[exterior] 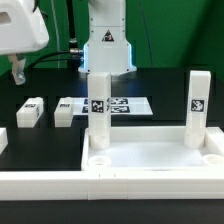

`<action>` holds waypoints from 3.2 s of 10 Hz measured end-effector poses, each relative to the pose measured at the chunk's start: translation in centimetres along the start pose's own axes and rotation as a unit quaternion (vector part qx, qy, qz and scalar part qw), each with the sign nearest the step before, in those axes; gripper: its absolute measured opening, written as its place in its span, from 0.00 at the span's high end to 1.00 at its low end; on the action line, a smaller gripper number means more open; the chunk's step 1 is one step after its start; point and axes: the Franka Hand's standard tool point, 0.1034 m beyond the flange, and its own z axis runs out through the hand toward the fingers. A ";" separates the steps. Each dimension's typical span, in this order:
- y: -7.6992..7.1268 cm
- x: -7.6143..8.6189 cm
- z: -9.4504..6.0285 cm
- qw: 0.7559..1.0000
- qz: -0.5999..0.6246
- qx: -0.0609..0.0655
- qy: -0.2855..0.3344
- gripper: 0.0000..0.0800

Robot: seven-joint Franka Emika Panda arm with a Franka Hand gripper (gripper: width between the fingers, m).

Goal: Assemble desk

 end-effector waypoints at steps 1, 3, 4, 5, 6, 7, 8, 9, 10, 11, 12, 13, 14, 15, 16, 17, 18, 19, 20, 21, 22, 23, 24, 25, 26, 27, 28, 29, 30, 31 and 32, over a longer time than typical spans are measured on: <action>0.0 0.0 0.1 1.000 0.006 0.000 -0.001 0.19; 0.2 -2.0 1.3 0.998 0.026 0.016 -0.060 0.19; 0.3 -3.3 2.2 0.993 0.032 0.026 -0.111 0.19; -0.6 -4.5 2.7 0.986 0.034 0.035 -0.161 0.19; -1.2 -5.1 2.9 0.979 0.033 0.040 -0.198 0.19; -1.2 -5.2 3.0 0.971 0.034 0.046 -0.232 0.19; -1.1 -5.0 3.2 0.967 0.034 0.048 -0.250 0.19; -1.2 -5.6 3.3 0.956 0.034 0.054 -0.285 0.19; -1.1 -5.8 3.7 0.949 0.035 0.057 -0.308 0.19; -0.7 -7.6 4.6 0.933 0.044 0.065 -0.352 0.19; -0.8 -8.2 5.4 0.928 0.044 0.063 -0.364 0.19; -1.1 -8.4 5.4 0.927 0.036 0.043 -0.370 0.19; -1.2 -8.3 5.5 0.928 0.033 0.043 -0.369 0.19; -1.0 -8.3 5.5 0.928 0.034 0.044 -0.368 0.19; -1.1 -8.3 5.5 0.928 0.034 0.044 -0.368 0.19; -1.1 -8.4 5.7 0.928 0.034 0.043 -0.368 0.19; -1.1 -9.2 6.8 0.928 0.036 0.041 -0.369 0.19; -1.2 -10.2 7.7 0.925 0.037 0.039 -0.376 0.19; -1.4 -10.7 8.1 0.924 0.036 0.039 -0.379 0.19; -1.4 -10.7 8.2 0.924 0.036 0.039 -0.380 0.19; -1.4 -10.7 8.2 0.924 0.036 0.039 -0.380 0.19; -1.4 -10.7 8.2 0.924 0.036 0.039 -0.380 0.19; -1.4 -10.7 8.2 0.924 0.036 0.039 -0.380 0.19; -1.4 -10.9 8.3 0.923 0.037 0.039 -0.382 0.19; -1.6 -12.0 9.0 0.918 0.039 0.038 -0.394 0.19; -1.9 -12.7 9.5 0.914 0.038 0.037 -0.401 0.19; -1.8 -13.0 9.9 0.912 0.039 0.037 -0.407 0.19; -1.7 -13.3 10.4 0.908 0.041 0.036 -0.416 0.19; -1.6 -13.3 10.8 0.906 0.040 0.034 -0.420 0.19; -1.6 -13.3 10.8 0.905 0.040 0.033 -0.421 0.19; -1.6 -13.3 10.8 0.906 0.040 0.033 -0.421 0.19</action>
Offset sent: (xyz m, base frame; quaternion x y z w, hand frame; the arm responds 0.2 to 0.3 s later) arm -0.0283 0.0278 -0.0298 0.1129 -0.1964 0.0573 0.9723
